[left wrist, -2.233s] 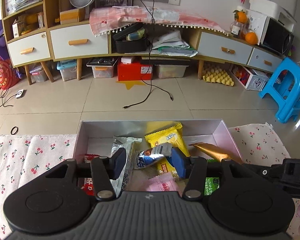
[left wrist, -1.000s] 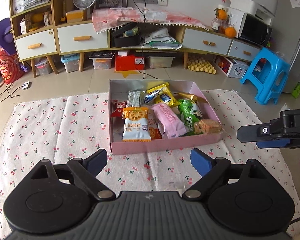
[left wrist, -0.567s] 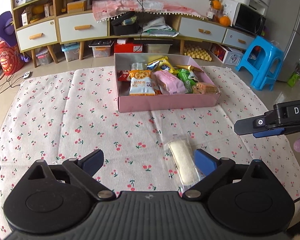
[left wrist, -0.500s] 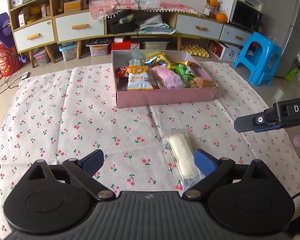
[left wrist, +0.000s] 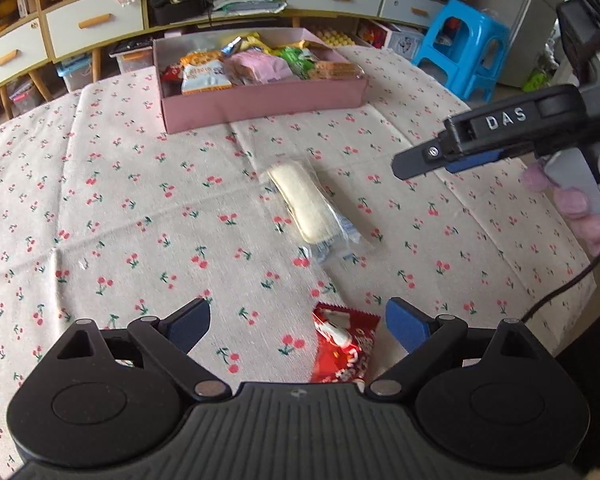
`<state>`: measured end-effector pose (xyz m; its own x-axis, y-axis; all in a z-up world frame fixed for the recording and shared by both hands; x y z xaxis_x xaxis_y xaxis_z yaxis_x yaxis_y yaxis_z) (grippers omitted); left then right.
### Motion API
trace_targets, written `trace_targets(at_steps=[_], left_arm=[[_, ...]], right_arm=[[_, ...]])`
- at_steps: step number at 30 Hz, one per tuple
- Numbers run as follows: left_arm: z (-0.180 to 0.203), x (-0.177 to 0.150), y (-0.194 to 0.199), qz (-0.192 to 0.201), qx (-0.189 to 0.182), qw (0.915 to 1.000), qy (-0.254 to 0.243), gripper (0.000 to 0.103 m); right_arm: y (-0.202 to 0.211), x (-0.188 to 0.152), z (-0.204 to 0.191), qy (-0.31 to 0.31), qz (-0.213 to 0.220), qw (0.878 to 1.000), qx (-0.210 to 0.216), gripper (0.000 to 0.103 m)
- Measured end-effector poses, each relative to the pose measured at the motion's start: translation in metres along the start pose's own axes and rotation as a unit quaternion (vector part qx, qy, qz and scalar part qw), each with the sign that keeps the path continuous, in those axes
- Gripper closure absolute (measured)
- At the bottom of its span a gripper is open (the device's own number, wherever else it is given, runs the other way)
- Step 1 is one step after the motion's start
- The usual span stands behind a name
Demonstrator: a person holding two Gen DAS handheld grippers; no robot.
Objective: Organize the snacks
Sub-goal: 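Move both tools back to the red candy packet and clear rice-cake packet, then grasp the red candy packet with the left tool while the right tool grasps the clear rice-cake packet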
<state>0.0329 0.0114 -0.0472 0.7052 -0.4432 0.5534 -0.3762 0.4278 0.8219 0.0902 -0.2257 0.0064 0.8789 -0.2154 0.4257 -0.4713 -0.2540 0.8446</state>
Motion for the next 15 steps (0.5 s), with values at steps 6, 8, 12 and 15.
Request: trace_targets(at_steps=[6, 8, 12, 15], left_arm=[[0.009, -0.009, -0.010, -0.047, -0.027, 0.9985, -0.009, 0.025], [0.011, -0.011, -0.012, -0.055, -0.029, 0.9979, -0.014, 0.030], [0.012, -0.014, -0.014, -0.069, -0.029, 0.9970, -0.019, 0.049], [0.011, -0.016, -0.015, -0.076, -0.025, 0.9966, -0.019, 0.061]], right_arm=[[-0.010, -0.004, -0.009, 0.011, -0.015, 1.000, -0.010, 0.017], [-0.012, -0.005, -0.012, 0.014, -0.018, 1.000, -0.014, 0.017], [-0.019, -0.007, -0.018, 0.021, -0.027, 0.999, -0.020, 0.017], [-0.024, -0.008, -0.023, 0.028, -0.033, 0.999, -0.023, 0.017]])
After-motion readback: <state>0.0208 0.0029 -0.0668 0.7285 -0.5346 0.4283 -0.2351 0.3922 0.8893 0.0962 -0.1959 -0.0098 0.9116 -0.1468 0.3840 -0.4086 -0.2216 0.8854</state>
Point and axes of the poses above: each gripper's, at about its wrist camera, not at the fingertips, and y roughly against the way its jaws point, z to its right, x to its top, the point moved 1 cm from there along -y, roughly the way its jaws point, and after that the axes turned 1 degree about z, right-handed, at the moved point
